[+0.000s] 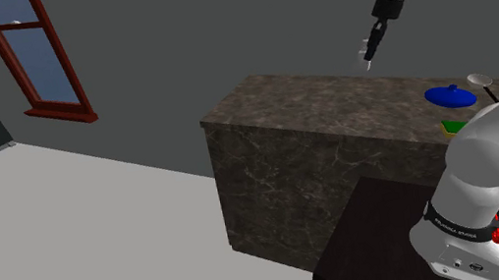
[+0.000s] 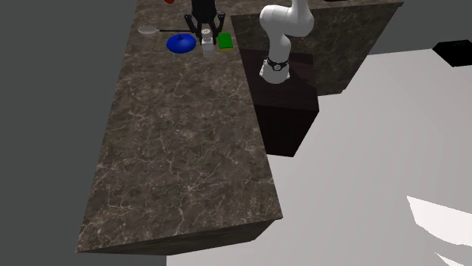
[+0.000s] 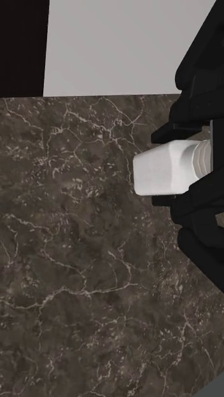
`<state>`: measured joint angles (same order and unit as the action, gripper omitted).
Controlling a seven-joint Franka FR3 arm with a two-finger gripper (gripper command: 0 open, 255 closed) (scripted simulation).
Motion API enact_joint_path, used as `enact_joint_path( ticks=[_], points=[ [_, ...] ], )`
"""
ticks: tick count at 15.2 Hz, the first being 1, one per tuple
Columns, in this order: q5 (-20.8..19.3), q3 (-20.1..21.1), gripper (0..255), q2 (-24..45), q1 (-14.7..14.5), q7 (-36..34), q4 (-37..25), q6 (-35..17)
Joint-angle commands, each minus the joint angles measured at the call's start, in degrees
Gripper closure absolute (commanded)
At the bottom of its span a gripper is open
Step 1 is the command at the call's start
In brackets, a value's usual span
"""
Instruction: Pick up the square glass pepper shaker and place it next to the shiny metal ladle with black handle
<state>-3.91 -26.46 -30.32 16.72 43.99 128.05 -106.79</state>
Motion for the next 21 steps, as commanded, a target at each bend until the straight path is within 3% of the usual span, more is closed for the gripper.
enact_joint_path(
  ticks=[1,11,21],
  points=[
    [-1.35,-1.09,255,-2.51,1.42,1.69,1.64,0.85],
    [-8.04,-8.69,255,-10.74,8.16,12.32,3.15,7.02],
    [-14.26,-18.68,255,-13.13,12.38,24.92,-1.85,12.62]
  ],
)
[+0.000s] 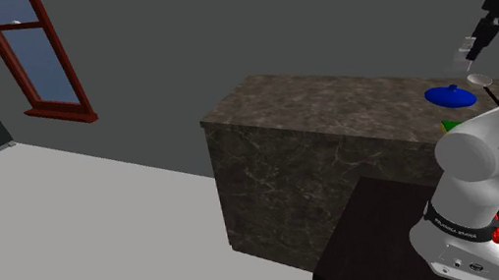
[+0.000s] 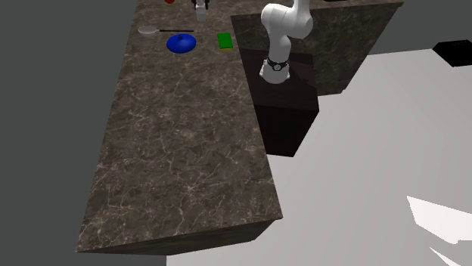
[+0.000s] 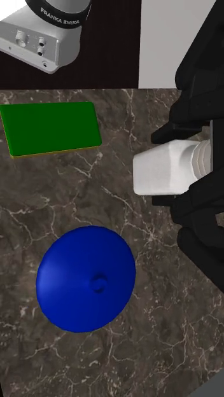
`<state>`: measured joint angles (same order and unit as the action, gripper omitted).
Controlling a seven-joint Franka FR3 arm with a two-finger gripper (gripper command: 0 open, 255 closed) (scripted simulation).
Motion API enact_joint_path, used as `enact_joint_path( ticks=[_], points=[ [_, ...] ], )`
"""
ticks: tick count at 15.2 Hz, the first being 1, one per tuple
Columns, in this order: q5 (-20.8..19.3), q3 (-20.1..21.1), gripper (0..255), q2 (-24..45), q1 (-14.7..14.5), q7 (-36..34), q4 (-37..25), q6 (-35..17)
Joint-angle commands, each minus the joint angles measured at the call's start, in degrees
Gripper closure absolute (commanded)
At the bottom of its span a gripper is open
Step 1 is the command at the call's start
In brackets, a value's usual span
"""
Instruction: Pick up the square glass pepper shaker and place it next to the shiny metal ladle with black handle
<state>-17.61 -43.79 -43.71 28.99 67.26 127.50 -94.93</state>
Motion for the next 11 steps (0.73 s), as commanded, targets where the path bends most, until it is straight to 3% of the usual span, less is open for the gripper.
enact_joint_path(
  ticks=[1,5,11],
  points=[
    [-1.10,-2.50,255,0.32,0.29,2.99,-2.14,1.24],
    [-3.00,-7.20,255,1.04,0.42,8.21,-5.90,2.94],
    [-4.37,-8.88,255,0.40,0.94,8.27,-1.42,-1.17]
  ],
)
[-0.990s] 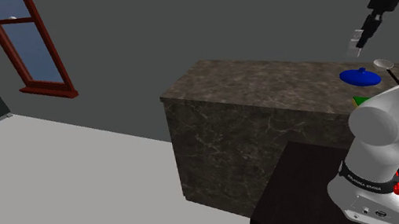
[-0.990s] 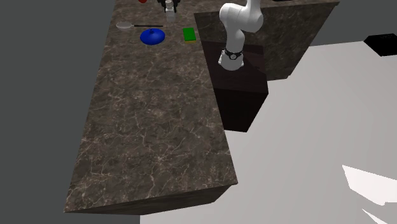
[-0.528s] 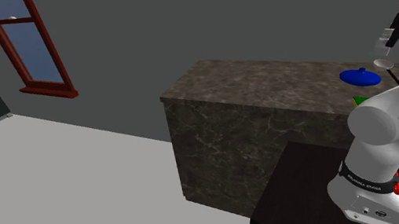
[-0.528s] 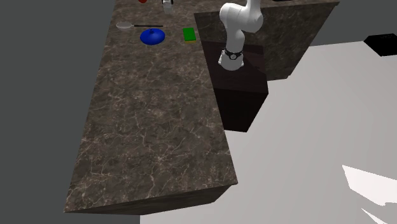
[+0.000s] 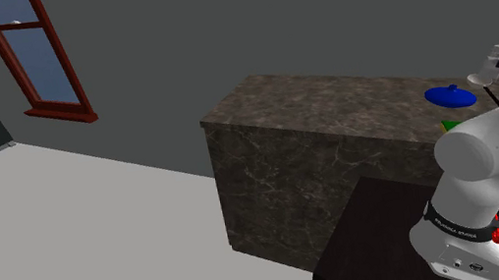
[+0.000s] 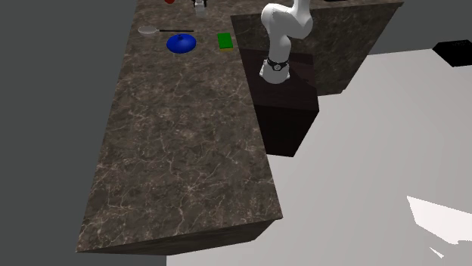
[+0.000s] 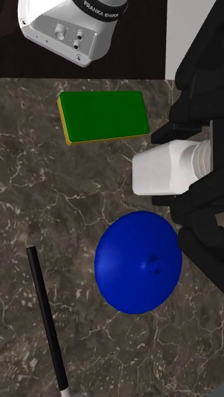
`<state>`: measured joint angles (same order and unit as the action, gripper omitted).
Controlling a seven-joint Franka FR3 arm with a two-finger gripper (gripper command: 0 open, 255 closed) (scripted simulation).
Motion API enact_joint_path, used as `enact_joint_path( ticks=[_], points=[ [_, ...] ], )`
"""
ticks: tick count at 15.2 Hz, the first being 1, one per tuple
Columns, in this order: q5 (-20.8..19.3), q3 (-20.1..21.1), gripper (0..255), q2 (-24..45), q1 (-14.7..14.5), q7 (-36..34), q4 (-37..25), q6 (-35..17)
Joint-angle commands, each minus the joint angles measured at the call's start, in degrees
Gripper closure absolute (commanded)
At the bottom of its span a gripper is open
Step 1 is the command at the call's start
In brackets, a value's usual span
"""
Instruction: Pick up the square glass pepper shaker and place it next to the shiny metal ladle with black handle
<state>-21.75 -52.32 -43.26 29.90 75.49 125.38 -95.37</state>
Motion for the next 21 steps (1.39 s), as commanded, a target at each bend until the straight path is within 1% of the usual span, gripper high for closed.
enact_joint_path(
  ticks=[1,12,21],
  points=[
    [-0.46,-0.66,255,-0.11,0.10,0.07,1.40,-1.42],
    [-3.07,-4.88,255,0.03,0.30,0.44,8.47,-9.24],
    [-5.22,-9.46,255,1.34,-0.49,0.92,13.27,-16.05]
  ],
)
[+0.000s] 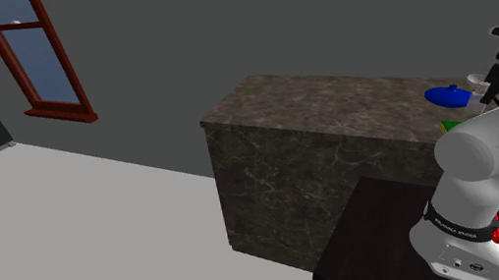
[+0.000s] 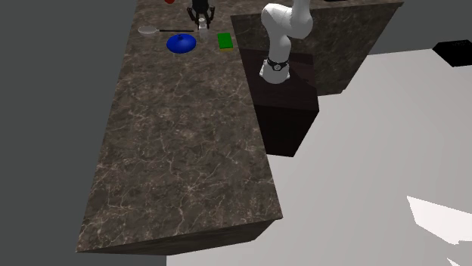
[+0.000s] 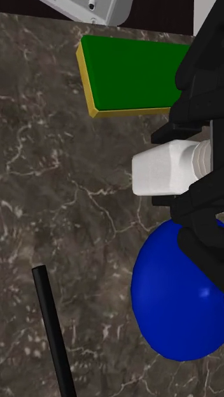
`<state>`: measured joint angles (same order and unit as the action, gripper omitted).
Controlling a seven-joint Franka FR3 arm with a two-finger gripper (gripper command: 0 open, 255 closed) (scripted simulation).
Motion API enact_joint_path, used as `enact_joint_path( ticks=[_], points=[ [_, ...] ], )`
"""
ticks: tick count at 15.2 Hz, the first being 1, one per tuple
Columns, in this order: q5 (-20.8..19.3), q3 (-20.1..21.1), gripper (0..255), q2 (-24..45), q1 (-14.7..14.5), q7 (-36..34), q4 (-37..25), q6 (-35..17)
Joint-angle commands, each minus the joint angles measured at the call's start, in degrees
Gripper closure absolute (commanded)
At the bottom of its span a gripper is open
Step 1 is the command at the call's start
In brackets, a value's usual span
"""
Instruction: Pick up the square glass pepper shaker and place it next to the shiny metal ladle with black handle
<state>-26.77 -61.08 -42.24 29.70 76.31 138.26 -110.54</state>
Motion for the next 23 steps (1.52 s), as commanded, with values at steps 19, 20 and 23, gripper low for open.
enact_joint_path(
  ticks=[19,20,23],
  points=[
    [0.78,1.29,0,-0.43,0.34,0.64,-2.75,3.20],
    [1.19,2.05,0,-0.63,0.49,0.76,-3.97,4.71],
    [1.20,2.06,0,-0.63,0.50,0.76,-3.97,4.71]
  ],
)
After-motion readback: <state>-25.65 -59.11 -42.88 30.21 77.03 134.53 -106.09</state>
